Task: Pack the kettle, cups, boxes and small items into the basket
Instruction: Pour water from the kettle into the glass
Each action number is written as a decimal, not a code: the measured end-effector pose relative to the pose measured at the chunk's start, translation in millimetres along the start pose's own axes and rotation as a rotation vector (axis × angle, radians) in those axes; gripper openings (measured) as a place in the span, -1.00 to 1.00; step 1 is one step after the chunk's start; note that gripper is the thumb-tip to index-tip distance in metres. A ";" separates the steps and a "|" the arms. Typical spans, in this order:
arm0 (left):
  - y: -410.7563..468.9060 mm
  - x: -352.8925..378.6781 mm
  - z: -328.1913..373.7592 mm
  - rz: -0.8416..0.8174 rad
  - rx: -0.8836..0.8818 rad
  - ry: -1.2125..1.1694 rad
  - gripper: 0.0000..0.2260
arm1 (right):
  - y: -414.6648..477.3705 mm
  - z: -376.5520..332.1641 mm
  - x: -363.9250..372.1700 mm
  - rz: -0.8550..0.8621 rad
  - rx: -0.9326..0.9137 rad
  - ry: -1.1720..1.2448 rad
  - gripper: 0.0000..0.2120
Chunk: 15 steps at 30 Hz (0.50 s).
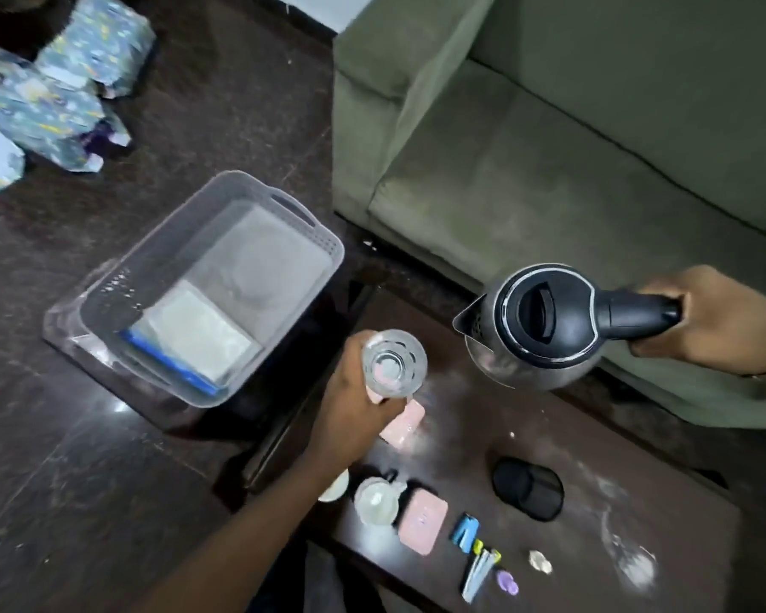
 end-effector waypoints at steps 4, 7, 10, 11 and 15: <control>-30.5 77.8 -16.6 -0.117 -0.058 0.010 -0.28 | -23.4 43.4 13.8 -0.035 -0.013 -0.060 -0.73; -50.0 123.0 -30.6 -0.208 -0.091 0.036 -0.26 | -35.1 68.7 28.0 -0.064 -0.030 -0.141 -0.82; -62.4 156.5 -42.3 -0.265 -0.101 0.068 -0.30 | -45.3 86.2 40.3 -0.072 -0.046 -0.190 -0.70; -63.8 163.5 -45.7 -0.271 -0.100 0.083 -0.31 | -47.7 88.9 44.4 -0.084 -0.049 -0.189 -0.69; -67.4 187.8 -61.6 -0.302 -0.109 0.132 -0.28 | -57.3 100.2 61.9 -0.152 -0.045 -0.166 -0.74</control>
Point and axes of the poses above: each hand's wrist, its own y-axis towards the middle knuckle, its own x-axis out of the palm, z = x × y, the point moved 8 cm from there along y, towards the middle knuckle, and after that the axes turned 1 degree about z, right-handed, at the moved point
